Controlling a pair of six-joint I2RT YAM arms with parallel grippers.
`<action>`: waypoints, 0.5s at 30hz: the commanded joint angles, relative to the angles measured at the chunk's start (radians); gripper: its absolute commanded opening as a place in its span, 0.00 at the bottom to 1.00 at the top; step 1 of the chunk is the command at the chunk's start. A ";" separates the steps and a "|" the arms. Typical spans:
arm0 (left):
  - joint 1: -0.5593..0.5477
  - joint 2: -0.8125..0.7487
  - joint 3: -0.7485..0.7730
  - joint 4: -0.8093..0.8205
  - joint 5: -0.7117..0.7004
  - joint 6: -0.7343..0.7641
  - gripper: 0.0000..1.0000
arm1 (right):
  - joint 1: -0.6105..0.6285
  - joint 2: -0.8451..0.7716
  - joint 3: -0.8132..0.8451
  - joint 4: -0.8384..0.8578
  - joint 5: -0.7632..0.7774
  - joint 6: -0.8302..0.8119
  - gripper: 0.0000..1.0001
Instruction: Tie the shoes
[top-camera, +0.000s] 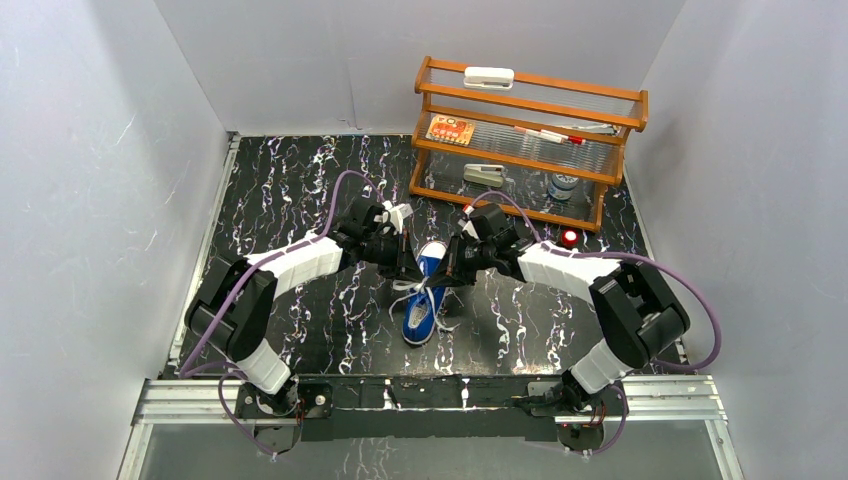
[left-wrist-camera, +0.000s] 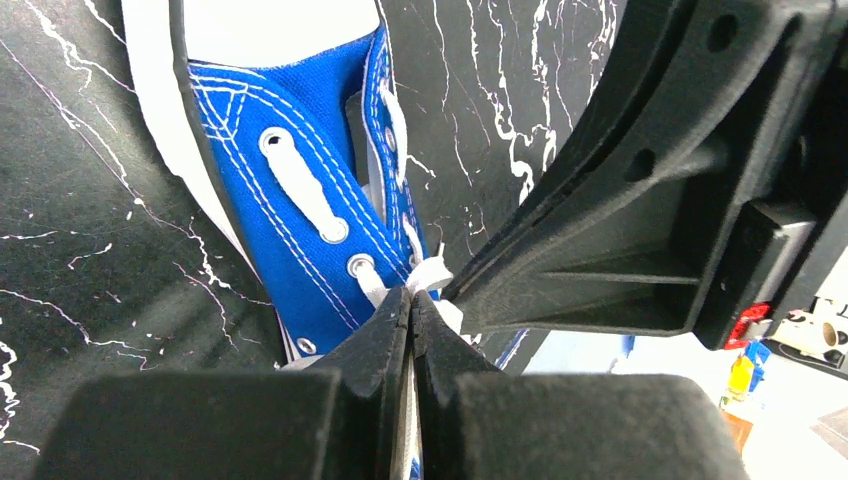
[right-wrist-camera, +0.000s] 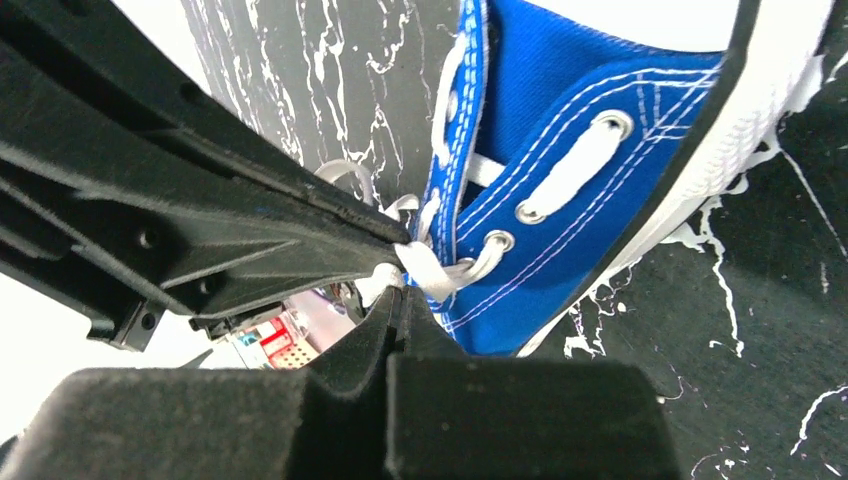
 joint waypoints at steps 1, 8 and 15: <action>-0.004 -0.055 0.037 0.008 -0.006 0.010 0.00 | 0.004 0.021 -0.004 0.059 0.044 0.071 0.00; -0.004 -0.072 0.032 0.019 -0.028 0.013 0.00 | 0.004 0.035 0.022 -0.016 0.093 0.093 0.00; -0.004 -0.104 0.017 0.048 -0.049 0.016 0.00 | 0.004 0.049 0.029 -0.028 0.091 0.099 0.00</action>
